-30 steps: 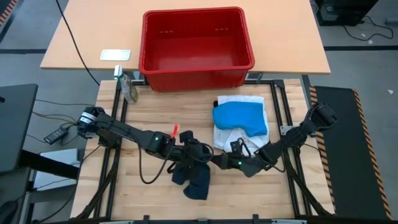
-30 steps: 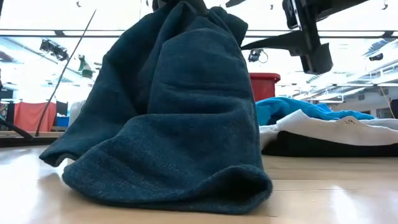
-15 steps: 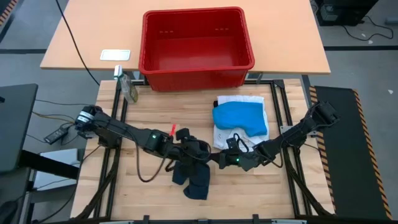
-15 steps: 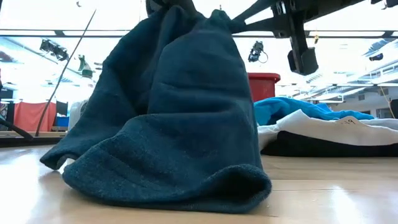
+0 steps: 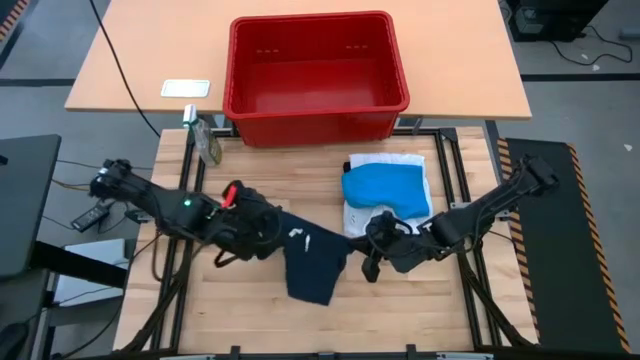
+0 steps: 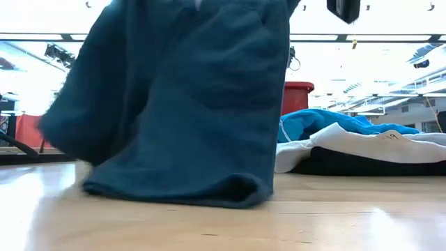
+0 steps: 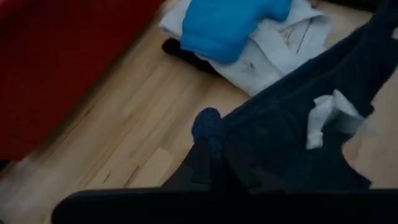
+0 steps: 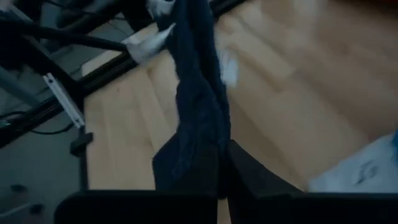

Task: Fold laundry
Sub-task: Fold the dark blue shorts

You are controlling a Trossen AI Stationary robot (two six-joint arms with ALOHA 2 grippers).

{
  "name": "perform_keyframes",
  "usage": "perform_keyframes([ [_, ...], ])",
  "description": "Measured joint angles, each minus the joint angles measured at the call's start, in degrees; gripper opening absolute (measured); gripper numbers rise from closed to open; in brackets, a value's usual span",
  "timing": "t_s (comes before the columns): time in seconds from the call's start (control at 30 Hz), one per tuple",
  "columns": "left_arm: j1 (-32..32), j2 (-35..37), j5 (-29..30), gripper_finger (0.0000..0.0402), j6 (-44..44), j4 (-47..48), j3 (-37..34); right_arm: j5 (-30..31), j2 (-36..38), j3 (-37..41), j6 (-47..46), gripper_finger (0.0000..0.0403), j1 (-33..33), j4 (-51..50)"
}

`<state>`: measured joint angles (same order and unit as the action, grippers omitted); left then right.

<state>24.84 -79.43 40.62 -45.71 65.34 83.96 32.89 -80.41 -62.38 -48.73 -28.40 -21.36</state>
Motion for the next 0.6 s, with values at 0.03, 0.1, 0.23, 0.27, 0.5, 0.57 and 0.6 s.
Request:
perform_keyframes([
  [0.03, 0.69, 0.52, 0.61, 0.0008, -0.47, 0.26, 0.0, 0.64, -0.31, -1.88, 1.1, 0.0013, 0.25, -1.74],
  [0.1, 1.72, 1.52, 1.56, 0.0008, -0.72, 0.37, 0.0, 1.28, -1.03, -4.83, 3.26, 0.0013, 1.19, -3.78],
  [0.23, 2.64, 2.78, 3.79, 0.0008, -1.1, 2.13, -0.02, 2.96, -0.95, -8.22, 6.16, 0.0013, 3.87, -4.34],
  [0.27, 2.78, 3.34, 4.77, 0.0008, -1.47, 2.96, -0.02, 3.54, -0.91, -8.94, 6.97, 0.0013, 4.78, -4.93],
  [0.5, 2.62, 9.73, 10.68, 0.0009, -2.61, 3.07, -0.02, 0.96, -1.03, -14.07, 11.22, 0.0013, 12.42, -5.84],
  [0.57, 2.62, 11.13, 10.89, 0.0009, -4.73, 2.62, -0.02, 0.58, -1.04, -15.34, 11.17, 0.0013, 13.61, -5.9],
  [0.6, 2.64, 11.71, 10.7, 0.0009, -6.14, 2.5, -0.01, -0.59, -1.04, -15.81, 10.69, 0.0013, 14.18, -5.69],
])
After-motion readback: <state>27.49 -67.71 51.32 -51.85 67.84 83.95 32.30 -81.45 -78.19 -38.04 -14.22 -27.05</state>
